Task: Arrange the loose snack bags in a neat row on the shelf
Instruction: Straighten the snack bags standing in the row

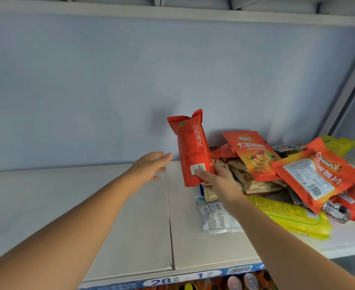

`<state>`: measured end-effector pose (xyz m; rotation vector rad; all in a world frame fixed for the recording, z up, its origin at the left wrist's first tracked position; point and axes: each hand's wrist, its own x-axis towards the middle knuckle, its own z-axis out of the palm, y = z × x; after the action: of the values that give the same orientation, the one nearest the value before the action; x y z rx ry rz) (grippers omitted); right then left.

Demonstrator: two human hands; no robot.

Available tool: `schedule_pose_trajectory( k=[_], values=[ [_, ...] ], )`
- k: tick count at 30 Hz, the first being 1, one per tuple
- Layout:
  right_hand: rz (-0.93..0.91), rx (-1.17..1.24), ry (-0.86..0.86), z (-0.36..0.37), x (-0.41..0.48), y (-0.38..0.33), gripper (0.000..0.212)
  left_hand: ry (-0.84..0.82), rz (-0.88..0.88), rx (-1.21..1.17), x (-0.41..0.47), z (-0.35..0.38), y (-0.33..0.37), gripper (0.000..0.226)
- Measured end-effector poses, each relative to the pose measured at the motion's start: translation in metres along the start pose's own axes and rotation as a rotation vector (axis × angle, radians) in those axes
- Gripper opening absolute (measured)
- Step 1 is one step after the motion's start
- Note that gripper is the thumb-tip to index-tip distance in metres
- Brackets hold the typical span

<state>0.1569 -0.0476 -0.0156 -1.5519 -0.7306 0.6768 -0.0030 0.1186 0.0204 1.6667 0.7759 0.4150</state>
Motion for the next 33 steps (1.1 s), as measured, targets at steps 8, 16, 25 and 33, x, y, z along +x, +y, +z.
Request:
schedule_pose_trajectory(
  k=[8, 16, 25, 33],
  values=[
    [-0.014, 0.03, -0.275, 0.009, -0.032, 0.016, 0.046, -0.156, 0.083, -0.284, -0.006, 0.014, 0.013, 0.048],
    [-0.336, -0.318, 0.187, 0.032, -0.041, 0.016, 0.059, 0.155, 0.142, -0.142, -0.009, 0.026, 0.019, 0.034],
    [-0.118, 0.059, 0.053, 0.043, -0.025, 0.003, 0.07, 0.123, 0.184, 0.035, -0.031, 0.045, 0.052, 0.065],
    [0.064, 0.165, -0.293, 0.026, -0.023, 0.008, 0.067, 0.041, 0.063, 0.039, -0.038, 0.03, 0.03, 0.042]
  ],
)
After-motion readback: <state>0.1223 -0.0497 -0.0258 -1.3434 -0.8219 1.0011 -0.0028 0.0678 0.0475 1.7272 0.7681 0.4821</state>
